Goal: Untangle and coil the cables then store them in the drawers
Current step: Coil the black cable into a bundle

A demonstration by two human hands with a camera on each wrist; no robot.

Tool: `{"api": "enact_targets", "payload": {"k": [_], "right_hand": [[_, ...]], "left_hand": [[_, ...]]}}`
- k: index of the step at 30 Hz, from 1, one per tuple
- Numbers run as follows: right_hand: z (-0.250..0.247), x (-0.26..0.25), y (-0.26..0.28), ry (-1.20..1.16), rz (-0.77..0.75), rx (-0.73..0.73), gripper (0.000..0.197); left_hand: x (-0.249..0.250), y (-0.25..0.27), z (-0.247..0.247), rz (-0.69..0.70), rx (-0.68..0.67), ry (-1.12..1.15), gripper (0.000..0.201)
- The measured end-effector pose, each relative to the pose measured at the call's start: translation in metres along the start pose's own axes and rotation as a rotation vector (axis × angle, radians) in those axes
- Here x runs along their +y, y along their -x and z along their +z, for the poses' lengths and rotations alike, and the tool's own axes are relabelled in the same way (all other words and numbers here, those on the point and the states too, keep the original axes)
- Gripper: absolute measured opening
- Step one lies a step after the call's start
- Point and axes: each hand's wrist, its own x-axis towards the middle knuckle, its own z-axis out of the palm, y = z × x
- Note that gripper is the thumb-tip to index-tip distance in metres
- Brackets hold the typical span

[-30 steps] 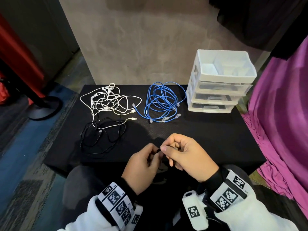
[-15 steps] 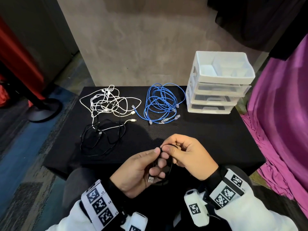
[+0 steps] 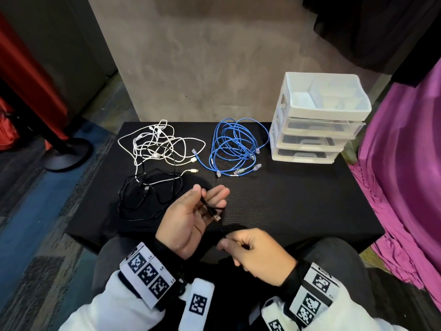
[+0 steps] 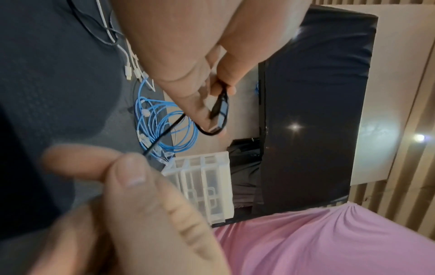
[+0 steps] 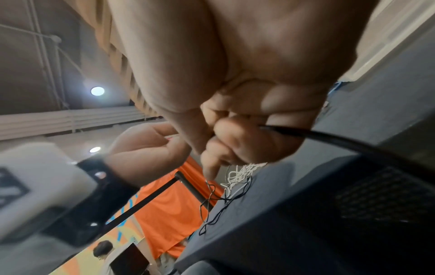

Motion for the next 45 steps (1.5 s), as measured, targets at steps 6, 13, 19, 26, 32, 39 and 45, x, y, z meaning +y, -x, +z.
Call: {"api": "enact_targets", "payload": {"k": [6,13,19,26,32,39,45], "right_hand": [[-0.02,-0.025,0.006,0.244,-0.163,-0.022,0.017],[-0.05,-0.043,0.01,0.146,-0.24,0.019,0.017],[-0.073,-0.036,-0.013,0.02,-0.211,0.283,0.024],[-0.044,0.002,-0.025,-0.043,-0.146,0.293,0.029],[-0.008,-0.007,-0.007,0.104,-0.176,0.098,0.024],[-0.05,-0.039,0.001,0.178,-0.235,0.074,0.015],[-0.089,-0.02,-0.025,0.075,-0.202,0.226,0.011]], "left_hand": [[-0.017,-0.006,-0.013,0.211,0.073,-0.526,0.032],[-0.017,0.007,-0.023,0.149,-0.193,-0.956,0.033],[-0.017,0.025,-0.005,0.148,-0.378,-0.943,0.04],[-0.001,0.019,0.004,0.089,-0.285,-0.364,0.024],[-0.002,0.001,0.0,0.308,-0.105,-0.59,0.028],[-0.016,0.006,-0.028,0.369,-0.324,-1.342,0.031],[-0.017,0.023,-0.007,0.145,-0.444,-0.919,0.035]]}}
